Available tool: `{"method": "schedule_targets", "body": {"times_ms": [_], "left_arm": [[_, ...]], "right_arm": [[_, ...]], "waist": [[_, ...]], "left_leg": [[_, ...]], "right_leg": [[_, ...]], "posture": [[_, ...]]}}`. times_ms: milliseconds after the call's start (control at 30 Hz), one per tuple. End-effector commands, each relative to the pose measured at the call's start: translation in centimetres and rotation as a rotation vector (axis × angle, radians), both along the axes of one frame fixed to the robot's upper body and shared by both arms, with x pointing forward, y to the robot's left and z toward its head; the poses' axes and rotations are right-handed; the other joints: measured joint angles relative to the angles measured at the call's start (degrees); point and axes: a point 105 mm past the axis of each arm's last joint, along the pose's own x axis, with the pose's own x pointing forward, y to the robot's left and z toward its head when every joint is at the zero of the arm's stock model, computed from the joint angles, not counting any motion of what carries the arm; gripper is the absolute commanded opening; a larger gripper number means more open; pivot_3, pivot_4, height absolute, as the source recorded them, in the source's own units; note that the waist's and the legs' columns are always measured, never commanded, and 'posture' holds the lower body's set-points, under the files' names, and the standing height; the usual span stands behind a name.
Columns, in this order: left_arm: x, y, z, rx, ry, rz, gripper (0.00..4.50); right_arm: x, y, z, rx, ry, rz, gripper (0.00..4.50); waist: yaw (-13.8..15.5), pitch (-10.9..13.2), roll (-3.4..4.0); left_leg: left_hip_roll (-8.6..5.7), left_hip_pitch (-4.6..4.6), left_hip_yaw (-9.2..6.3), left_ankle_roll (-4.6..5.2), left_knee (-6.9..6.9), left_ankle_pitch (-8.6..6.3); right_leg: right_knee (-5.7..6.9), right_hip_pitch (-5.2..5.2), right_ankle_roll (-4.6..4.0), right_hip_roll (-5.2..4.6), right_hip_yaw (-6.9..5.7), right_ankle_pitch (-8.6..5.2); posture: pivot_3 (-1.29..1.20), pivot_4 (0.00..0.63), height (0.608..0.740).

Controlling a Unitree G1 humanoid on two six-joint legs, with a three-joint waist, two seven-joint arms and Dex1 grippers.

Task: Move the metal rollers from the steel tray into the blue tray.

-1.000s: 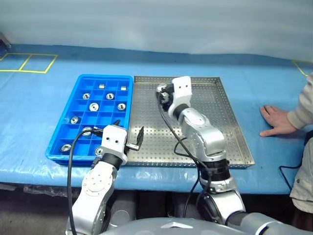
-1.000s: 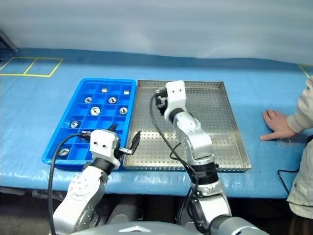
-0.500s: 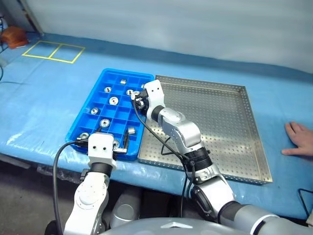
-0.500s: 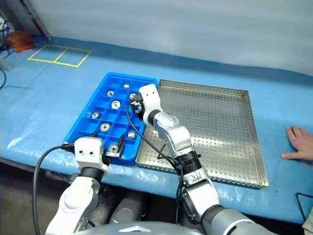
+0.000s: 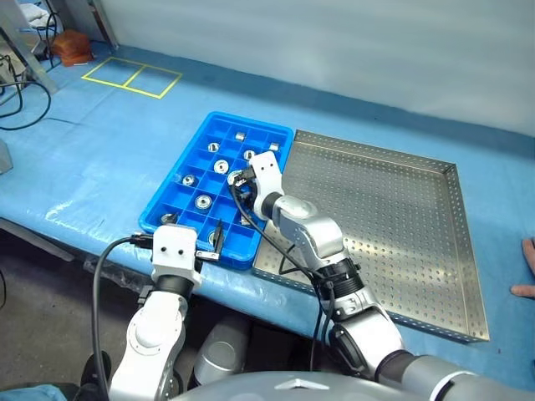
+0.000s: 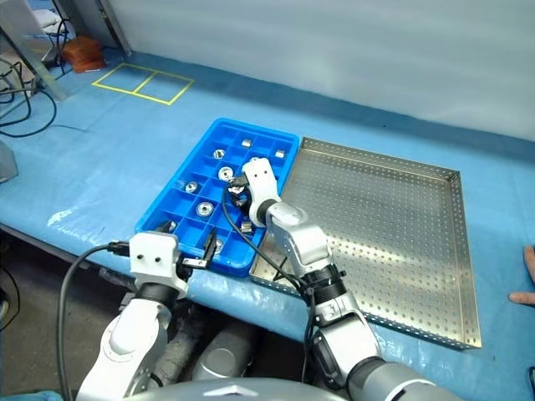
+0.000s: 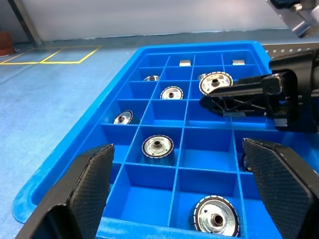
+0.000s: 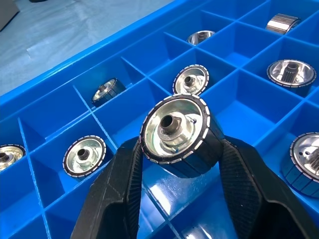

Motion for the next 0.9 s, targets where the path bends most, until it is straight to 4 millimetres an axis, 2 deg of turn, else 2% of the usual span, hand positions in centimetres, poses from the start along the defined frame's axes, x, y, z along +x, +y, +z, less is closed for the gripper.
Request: {"method": "schedule_targets", "body": {"times_ms": [33, 200, 367, 500, 700, 900], "left_arm": [[0.0, -0.4, 1.1, -0.012, -0.050, -0.027, 4.50], [0.1, -0.4, 1.0, -0.011, -0.045, -0.034, 4.50], [0.4, -0.4, 1.2, 0.002, -0.051, -0.054, 4.50], [1.2, -0.4, 1.5, 0.019, -0.063, -0.101, 4.50], [3.1, -0.9, 1.9, 0.062, -0.078, -0.200, 4.50], [4.8, -1.7, 2.0, 0.102, -0.078, -0.306, 4.50]], "right_arm": [[-0.3, -0.1, 0.3, 0.022, -0.006, 0.000, 2.89], [-0.4, -0.5, 1.2, 0.036, -0.032, -0.008, 4.48], [-0.6, -2.1, 3.9, 0.056, -0.119, -0.012, 4.48], [-1.9, -3.9, 5.4, 0.043, -0.184, 0.037, 4.48], [-3.5, -8.0, 5.0, -0.040, -0.210, -0.024, 4.48], [-5.1, -11.3, 3.3, -0.100, -0.174, -0.176, 4.48]], "waist": [[0.1, 0.0, 0.00], [0.0, 0.0, 0.01], [-0.5, 0.0, 0.01], [-1.6, 0.0, 0.03], [-5.9, 0.0, 0.04], [-13.6, 0.0, 0.04]], "left_leg": [[0.00, 0.00, 0.00, 0.00, 0.00, 0.00], [0.00, -0.01, 0.00, 0.00, 0.00, 0.00], [0.00, -0.06, -0.03, -0.01, 0.01, 0.00], [-0.01, -0.09, -0.09, -0.01, 0.01, 0.00], [-0.04, -0.13, -0.14, 0.00, 0.02, 0.00], [-0.04, -0.11, -0.19, 0.00, 0.01, 0.01]], "right_leg": [[-0.01, 0.01, -0.01, 0.00, -0.02, -0.01], [-0.03, 0.04, -0.03, 0.00, -0.09, -0.02], [-0.08, 0.04, -0.04, -0.01, -0.17, -0.03], [-0.16, 0.08, -0.05, 0.01, -0.25, -0.03], [-0.37, 0.20, -0.02, 0.01, -0.32, 0.03], [-0.46, 0.29, -0.20, -0.03, -0.25, 0.23]], "posture": [[0.49, 0.150, 0.740], [0.46, 0.150, 0.740], [0.41, 0.150, 0.740], [0.31, 0.150, 0.740], [0.18, 0.150, 0.740], [0.09, 0.150, 0.740]]}}
